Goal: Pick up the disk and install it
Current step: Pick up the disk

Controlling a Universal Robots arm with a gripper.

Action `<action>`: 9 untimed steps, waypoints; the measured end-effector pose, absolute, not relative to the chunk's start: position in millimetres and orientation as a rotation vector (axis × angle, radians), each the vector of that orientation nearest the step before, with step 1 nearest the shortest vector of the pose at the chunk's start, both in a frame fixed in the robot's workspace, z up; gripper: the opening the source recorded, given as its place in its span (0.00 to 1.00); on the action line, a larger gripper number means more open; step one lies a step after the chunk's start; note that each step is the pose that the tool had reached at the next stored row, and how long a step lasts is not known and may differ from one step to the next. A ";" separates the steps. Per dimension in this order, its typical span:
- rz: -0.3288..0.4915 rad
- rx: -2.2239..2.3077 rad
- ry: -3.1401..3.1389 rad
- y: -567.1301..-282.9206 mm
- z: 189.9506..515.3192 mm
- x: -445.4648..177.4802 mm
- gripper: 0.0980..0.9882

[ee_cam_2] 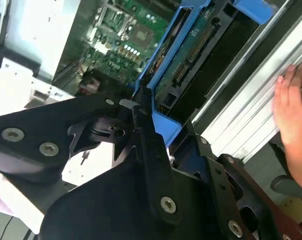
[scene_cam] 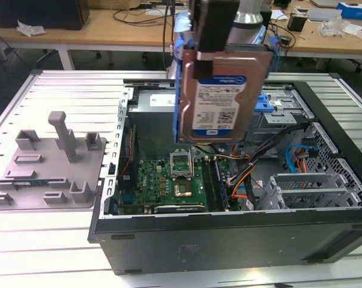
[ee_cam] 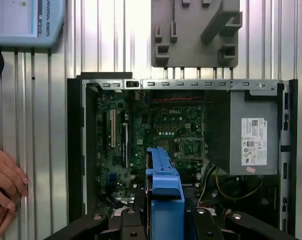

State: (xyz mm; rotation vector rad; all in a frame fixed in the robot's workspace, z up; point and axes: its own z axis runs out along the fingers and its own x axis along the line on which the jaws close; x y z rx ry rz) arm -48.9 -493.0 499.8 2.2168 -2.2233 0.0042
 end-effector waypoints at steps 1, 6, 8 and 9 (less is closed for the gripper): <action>0.004 2.217 -2.223 -494.6 499.5 -44.5 0.30; 0.004 2.217 -2.223 -500.8 498.0 -30.9 0.30; 0.004 2.217 -2.223 -501.2 497.9 -30.1 0.30; 0.004 2.217 -2.223 -501.2 497.9 -30.0 0.30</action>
